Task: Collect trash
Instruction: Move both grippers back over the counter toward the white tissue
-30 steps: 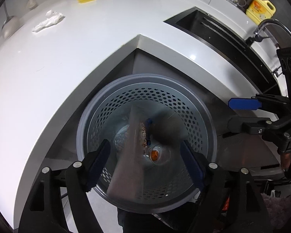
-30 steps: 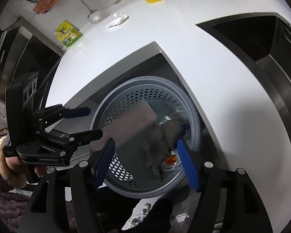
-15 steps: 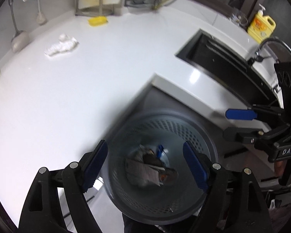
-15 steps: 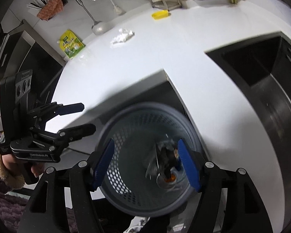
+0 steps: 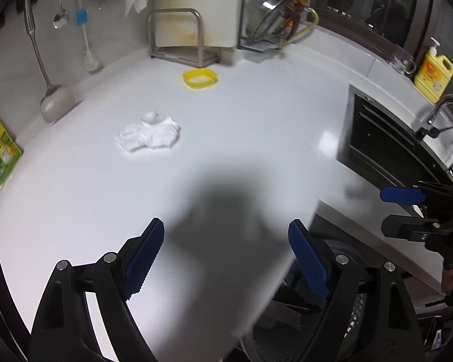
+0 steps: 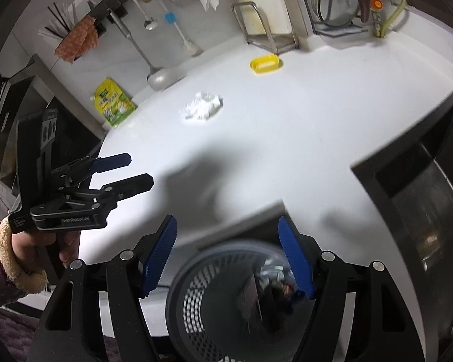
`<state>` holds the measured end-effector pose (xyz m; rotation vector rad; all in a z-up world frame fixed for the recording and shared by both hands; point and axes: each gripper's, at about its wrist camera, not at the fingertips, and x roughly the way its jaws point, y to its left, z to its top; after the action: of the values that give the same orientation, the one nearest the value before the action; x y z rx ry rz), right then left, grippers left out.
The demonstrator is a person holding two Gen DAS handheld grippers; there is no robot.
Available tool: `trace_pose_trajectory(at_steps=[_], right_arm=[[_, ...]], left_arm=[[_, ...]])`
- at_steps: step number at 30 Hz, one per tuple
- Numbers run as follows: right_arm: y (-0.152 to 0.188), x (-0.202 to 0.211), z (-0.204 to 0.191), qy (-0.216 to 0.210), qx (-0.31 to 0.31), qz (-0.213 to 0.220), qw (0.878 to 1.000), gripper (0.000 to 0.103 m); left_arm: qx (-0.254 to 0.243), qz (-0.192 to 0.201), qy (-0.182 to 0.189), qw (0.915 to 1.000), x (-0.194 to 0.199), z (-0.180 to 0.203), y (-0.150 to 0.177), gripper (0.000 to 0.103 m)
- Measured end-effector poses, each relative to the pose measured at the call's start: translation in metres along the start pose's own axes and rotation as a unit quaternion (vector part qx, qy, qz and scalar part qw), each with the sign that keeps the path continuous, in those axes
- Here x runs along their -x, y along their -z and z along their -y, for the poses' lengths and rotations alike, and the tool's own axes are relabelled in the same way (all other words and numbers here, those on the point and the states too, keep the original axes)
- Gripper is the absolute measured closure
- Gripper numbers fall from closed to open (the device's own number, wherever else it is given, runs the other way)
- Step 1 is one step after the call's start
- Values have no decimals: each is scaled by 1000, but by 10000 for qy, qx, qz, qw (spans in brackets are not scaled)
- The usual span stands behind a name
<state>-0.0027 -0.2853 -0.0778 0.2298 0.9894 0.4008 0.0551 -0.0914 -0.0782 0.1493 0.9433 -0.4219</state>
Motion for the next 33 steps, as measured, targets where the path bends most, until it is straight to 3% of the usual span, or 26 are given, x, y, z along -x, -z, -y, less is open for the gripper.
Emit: trace_pose_trajectory(at_steps=[10, 20, 28, 33], right_arm=[[-68, -41, 12, 69, -176, 192, 9996, 35], [-101, -85, 13, 180, -225, 96, 9995, 35], [-130, -112, 17, 341, -147, 21, 9993, 35], [-160, -130, 27, 491, -82, 28, 9988, 33]], left_arm=[[-79, -74, -210, 9997, -54, -56, -53, 18], [49, -328, -145, 9993, -110, -91, -76, 18], [9, -269, -58, 9996, -133, -100, -95, 18], [-33, -409, 179, 9990, -144, -106, -99, 37]])
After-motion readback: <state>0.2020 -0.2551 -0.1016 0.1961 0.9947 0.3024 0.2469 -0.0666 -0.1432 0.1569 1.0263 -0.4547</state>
